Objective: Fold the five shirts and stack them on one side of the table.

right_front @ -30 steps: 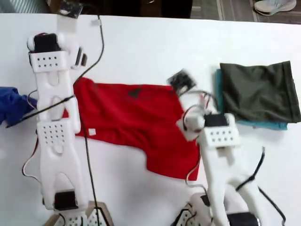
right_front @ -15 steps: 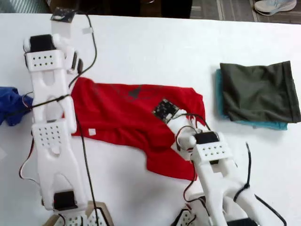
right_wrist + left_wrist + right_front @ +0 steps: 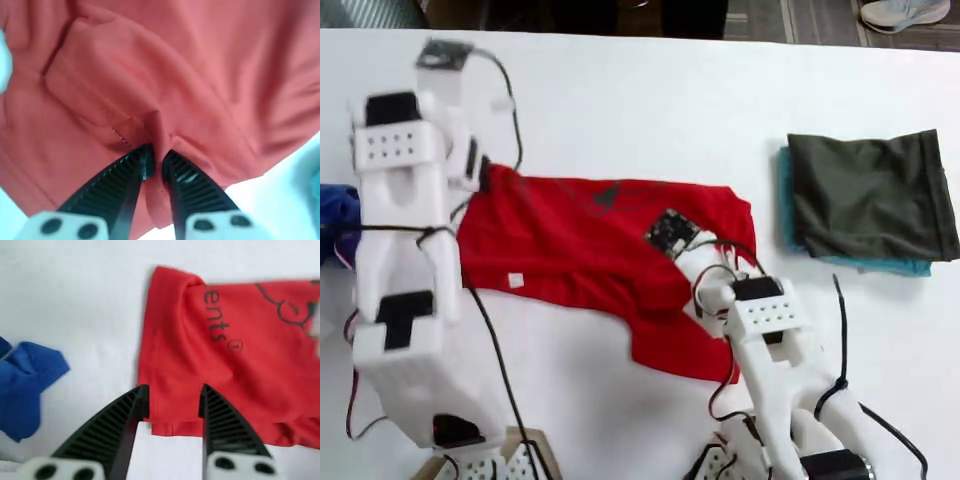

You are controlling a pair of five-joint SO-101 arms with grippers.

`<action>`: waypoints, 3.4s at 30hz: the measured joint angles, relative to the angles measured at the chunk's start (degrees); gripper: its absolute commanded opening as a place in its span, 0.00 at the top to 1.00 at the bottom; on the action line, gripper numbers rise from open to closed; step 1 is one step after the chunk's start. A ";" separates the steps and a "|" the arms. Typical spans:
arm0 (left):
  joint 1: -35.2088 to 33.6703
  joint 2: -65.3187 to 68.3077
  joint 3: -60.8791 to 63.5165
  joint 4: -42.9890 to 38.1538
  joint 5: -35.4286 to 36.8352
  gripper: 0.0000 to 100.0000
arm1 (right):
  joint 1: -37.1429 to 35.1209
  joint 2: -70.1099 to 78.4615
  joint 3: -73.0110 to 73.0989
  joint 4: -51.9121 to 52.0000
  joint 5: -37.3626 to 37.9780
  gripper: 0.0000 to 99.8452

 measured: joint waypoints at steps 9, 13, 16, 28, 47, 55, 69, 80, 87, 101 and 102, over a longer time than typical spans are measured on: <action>3.69 -12.75 37.71 -22.24 0.00 0.82 | 4.92 -3.87 -6.24 8.35 0.00 0.98; 4.75 -13.63 43.43 -29.10 0.00 0.82 | 4.75 -11.78 -6.42 14.86 0.00 0.98; 4.84 -13.63 45.98 -32.44 0.97 0.82 | 2.73 -17.32 -6.42 20.84 0.00 0.98; 4.84 -13.98 45.19 -28.04 1.05 0.82 | 0.35 -24.53 -0.35 29.63 4.13 0.98; 1.67 -13.98 43.60 -26.73 1.05 0.82 | -0.09 -24.62 2.90 29.80 9.49 0.84; 1.67 -13.98 45.10 -30.33 1.05 0.82 | -3.78 -24.62 -4.22 29.36 0.97 0.82; 1.67 -13.98 45.10 -31.03 1.05 0.82 | -17.23 -18.29 2.29 19.52 0.53 0.83; 1.67 -13.98 45.10 -31.03 1.05 0.82 | -25.58 -11.78 2.20 17.67 -4.92 0.83; 1.67 -13.98 45.10 -31.03 1.05 0.82 | -27.43 -11.34 2.20 18.55 -5.27 0.83; 1.67 -13.98 45.10 -31.03 1.05 0.82 | -24.53 -11.34 8.88 8.88 -5.45 0.98; 1.67 -13.98 45.10 -31.03 1.05 0.82 | -23.47 -11.34 8.88 8.26 -5.36 0.98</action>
